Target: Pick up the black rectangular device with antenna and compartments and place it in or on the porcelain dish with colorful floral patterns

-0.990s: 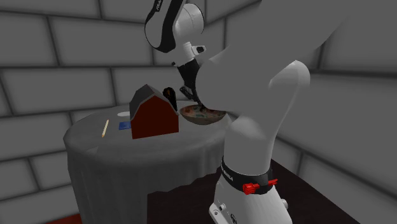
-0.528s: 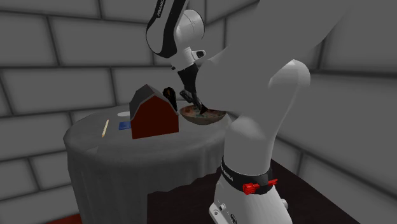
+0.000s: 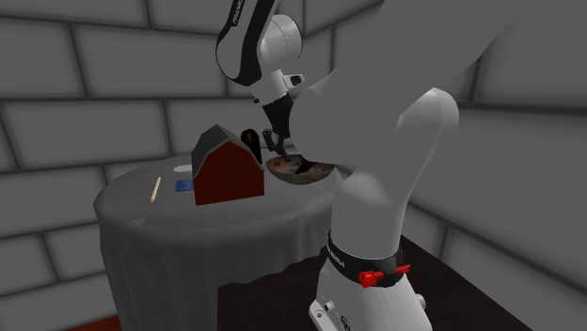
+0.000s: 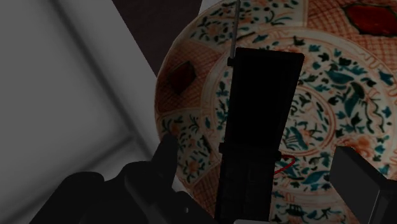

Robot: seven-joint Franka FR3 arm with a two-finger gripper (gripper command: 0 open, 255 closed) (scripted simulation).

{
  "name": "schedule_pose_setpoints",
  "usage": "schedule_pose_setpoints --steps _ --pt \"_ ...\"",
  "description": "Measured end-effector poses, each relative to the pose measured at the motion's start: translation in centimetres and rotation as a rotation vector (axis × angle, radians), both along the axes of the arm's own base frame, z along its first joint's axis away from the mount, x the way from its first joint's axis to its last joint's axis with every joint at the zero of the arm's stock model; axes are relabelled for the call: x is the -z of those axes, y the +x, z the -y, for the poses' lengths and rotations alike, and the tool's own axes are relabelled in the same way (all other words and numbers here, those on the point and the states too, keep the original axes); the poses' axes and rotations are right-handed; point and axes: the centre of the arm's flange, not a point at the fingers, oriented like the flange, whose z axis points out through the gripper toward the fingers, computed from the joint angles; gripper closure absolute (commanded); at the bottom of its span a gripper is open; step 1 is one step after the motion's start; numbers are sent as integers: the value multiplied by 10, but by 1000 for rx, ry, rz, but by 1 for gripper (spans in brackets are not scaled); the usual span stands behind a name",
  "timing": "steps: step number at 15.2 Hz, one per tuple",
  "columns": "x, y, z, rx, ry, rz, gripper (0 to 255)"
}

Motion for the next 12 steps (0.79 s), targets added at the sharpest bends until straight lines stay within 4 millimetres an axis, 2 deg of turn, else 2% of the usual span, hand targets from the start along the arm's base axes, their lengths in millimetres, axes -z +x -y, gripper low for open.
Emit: schedule_pose_setpoints --steps 2,6,12 --pt "-6 0 -3 -1 0 1 0" --pt "-40 2 -19 0 0 1 0" --pt "-45 3 -22 0 0 0 0"
